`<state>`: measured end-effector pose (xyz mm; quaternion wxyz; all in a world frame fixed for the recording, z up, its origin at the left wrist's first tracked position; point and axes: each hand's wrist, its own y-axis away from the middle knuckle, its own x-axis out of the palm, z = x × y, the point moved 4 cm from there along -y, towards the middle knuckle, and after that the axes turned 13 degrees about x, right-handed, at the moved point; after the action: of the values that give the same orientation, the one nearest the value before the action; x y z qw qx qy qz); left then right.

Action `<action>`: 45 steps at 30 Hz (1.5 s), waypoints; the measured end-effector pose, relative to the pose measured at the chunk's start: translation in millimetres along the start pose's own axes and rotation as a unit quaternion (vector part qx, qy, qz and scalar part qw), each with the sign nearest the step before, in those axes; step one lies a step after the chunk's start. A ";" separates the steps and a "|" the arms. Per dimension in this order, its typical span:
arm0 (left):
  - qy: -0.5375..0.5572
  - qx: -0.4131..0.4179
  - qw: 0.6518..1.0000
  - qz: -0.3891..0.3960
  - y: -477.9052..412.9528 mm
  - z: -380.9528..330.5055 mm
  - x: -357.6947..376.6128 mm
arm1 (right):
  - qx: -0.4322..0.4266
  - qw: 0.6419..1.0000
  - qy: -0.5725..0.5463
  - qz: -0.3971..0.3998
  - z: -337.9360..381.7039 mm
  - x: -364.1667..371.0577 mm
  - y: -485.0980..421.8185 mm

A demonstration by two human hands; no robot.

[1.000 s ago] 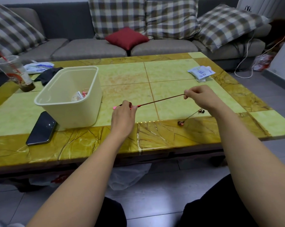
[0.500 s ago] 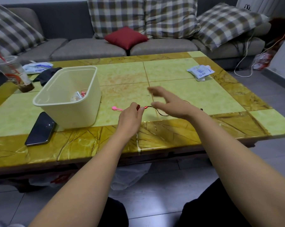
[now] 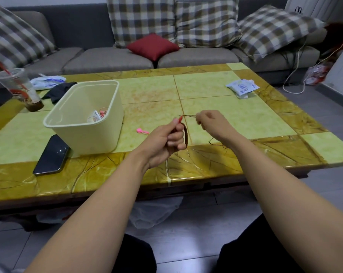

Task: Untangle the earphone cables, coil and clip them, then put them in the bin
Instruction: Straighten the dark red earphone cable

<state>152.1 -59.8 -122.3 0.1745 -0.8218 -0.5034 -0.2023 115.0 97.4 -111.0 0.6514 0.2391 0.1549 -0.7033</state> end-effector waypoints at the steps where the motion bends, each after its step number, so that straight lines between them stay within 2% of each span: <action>1: 0.075 0.014 0.997 -0.023 -2.4 -3.7 1.2 | -0.011 0.998 0.053 0.030 -1.9 7.7 1.8; 4: 0.197 0.094 0.967 -0.131 -10.3 -13.3 -8.2 | -0.040 0.971 0.178 0.155 -5.5 32.3 12.0; 6: 0.162 0.148 0.955 -0.198 -11.8 -15.4 -19.9 | -0.065 0.957 0.216 0.179 -2.4 39.7 19.4; 7: 0.079 0.165 0.959 -0.216 -11.1 -15.8 -24.6 | -0.080 0.954 0.225 0.181 1.0 40.5 22.7; 8: -0.060 0.172 0.957 -0.226 -9.7 -16.0 -26.7 | -0.093 0.951 0.230 0.184 4.4 40.6 25.4; 9: -0.232 0.168 0.932 -0.222 -8.1 -14.8 -28.8 | -0.104 0.949 0.231 0.187 8.0 39.8 28.2; 10: -0.384 0.159 0.887 -0.202 -6.2 -13.1 -28.9 | -0.110 0.950 0.224 0.187 11.1 38.5 30.4; 11: -0.483 0.145 0.845 -0.178 -4.9 -10.8 -29.5 | -0.114 0.955 0.206 0.179 14.4 35.8 32.0; 12: -0.521 0.123 0.832 -0.143 -4.4 -7.9 -29.5 | -0.116 0.964 0.176 0.160 17.5 31.9 31.4; 14: -0.488 0.066 0.869 -0.055 -2.1 1.6 -26.6 | -0.120 0.983 0.099 0.096 20.4 20.6 26.8; 16: -0.404 0.015 0.915 0.004 1.5 7.1 -18.5 | -0.127 0.990 0.059 0.034 18.2 11.6 20.5; 19: -0.201 0.035 0.979 -0.008 -1.5 2.1 -9.1 | -0.109 0.992 0.062 0.003 7.0 11.8 13.7; 21: -0.087 0.073 0.993 -0.044 -6.0 -3.8 -7.4 | -0.088 0.993 0.074 0.034 -0.5 19.6 11.5; 23: -0.019 0.107 0.989 -0.097 -8.1 -7.4 -9.3 | -0.073 0.988 0.101 0.088 -3.7 30.1 12.9; 25: -0.011 0.146 0.977 -0.156 -8.7 -9.1 -16.4 | -0.067 0.978 0.135 0.146 -2.0 40.7 17.6; 27: -0.123 0.178 0.958 -0.187 -7.7 -11.3 -21.4 | -0.084 0.967 0.170 0.171 2.5 48.3 21.5; 30: -0.337 0.187 0.902 -0.193 -6.7 -8.6 -23.0 | -0.109 0.962 0.197 0.156 8.6 50.5 22.6; 34: -0.396 0.186 0.876 -0.203 -6.7 -8.8 -27.0 | -0.125 0.966 0.216 0.071 9.9 41.3 16.0; 36: -0.374 0.181 0.884 -0.213 -6.0 -9.5 -27.6 | -0.128 0.970 0.200 0.055 10.2 35.1 15.9; 40: -0.184 0.149 0.937 -0.258 -3.2 -9.0 -28.2 | -0.121 0.959 0.226 0.119 8.3 43.5 23.9; 45: -0.181 0.135 0.938 -0.262 -4.1 -10.9 -29.1 | -0.096 0.963 0.229 0.108 4.4 40.4 19.9</action>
<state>134.7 -85.4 -127.3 0.1307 -0.6521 -0.7466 -0.0186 132.6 58.9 -127.2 0.6905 0.3452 0.3400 -0.5370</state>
